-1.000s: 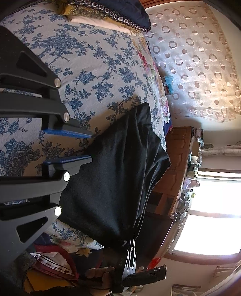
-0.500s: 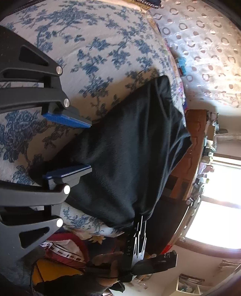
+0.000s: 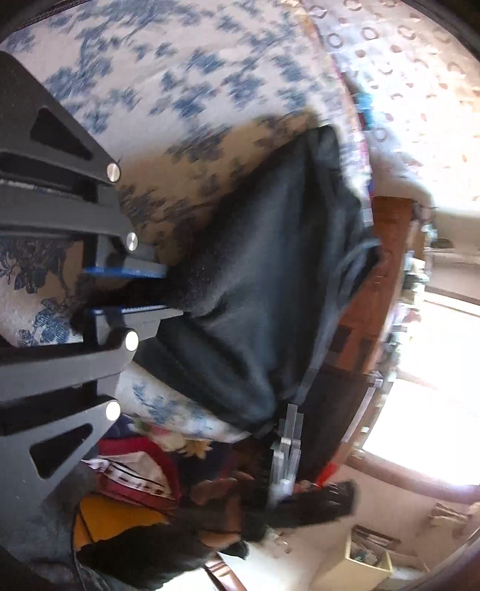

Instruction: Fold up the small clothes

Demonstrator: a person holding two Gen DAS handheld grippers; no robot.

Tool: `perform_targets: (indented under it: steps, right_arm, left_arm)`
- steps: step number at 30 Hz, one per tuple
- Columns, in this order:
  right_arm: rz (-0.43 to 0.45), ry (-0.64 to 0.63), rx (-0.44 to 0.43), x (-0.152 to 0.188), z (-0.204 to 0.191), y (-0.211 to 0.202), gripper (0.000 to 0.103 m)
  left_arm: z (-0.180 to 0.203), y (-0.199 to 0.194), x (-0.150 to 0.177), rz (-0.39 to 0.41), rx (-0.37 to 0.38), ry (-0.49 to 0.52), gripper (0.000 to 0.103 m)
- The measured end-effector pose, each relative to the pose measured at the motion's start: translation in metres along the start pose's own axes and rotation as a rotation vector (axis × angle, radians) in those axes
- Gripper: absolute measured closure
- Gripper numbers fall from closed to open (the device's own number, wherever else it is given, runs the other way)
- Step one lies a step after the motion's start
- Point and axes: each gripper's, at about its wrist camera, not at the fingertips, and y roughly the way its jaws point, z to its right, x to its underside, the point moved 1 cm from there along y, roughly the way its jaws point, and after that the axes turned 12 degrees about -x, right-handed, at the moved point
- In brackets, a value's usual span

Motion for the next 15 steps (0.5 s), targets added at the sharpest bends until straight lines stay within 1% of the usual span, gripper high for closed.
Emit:
perform_targets:
  steps: [3,5,7,13,15]
  right_arm:
    - [0.0,-0.009,-0.001,-0.001,-0.004,-0.001,0.039]
    - [0.001,-0.008,-0.006,-0.001,-0.005,-0.001,0.039]
    - [-0.001,-0.004,-0.017,0.0,-0.006,0.0,0.039]
    - [-0.058,0.019,-0.046,0.011,-0.011,0.017,0.038]
    - [-0.056,0.019,-0.043,0.015,-0.013,0.018,0.037]
  left_arm:
    - [-0.014,-0.031,-0.014,0.09,-0.008,-0.043,0.097]
    - [-0.024,-0.046,-0.019,0.123,-0.023,-0.054,0.097]
    - [-0.031,-0.049,-0.018,0.121,-0.053,-0.057,0.097]
    - [-0.035,-0.034,-0.005,0.072,-0.059,-0.065,0.097]
    - [-0.032,-0.03,-0.003,0.061,-0.067,-0.059,0.096]
